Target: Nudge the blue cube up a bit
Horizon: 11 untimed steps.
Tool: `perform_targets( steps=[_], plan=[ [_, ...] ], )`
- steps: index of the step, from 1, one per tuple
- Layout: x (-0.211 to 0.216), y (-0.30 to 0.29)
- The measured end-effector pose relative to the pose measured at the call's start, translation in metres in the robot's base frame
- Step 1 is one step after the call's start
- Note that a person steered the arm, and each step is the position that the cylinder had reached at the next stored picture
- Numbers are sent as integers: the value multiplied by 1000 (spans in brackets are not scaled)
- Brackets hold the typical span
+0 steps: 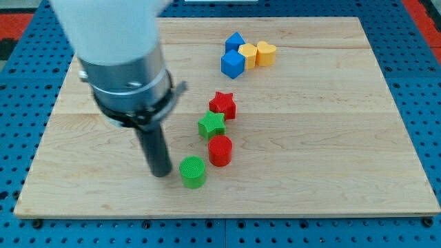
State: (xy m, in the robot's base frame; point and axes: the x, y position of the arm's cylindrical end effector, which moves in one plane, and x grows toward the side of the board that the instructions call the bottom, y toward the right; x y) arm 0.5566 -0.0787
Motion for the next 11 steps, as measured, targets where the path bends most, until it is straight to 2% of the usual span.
perform_targets(
  steps=[1, 2, 3, 4, 5, 6, 7, 8, 9, 10, 11],
  plan=[
    [6, -18],
    [20, 32],
    [23, 43],
    [59, 74],
    [24, 168],
    [-88, 185],
    [-141, 192],
    [-160, 166],
    [-203, 133],
    [-212, 105],
    [-190, 64]
  ],
)
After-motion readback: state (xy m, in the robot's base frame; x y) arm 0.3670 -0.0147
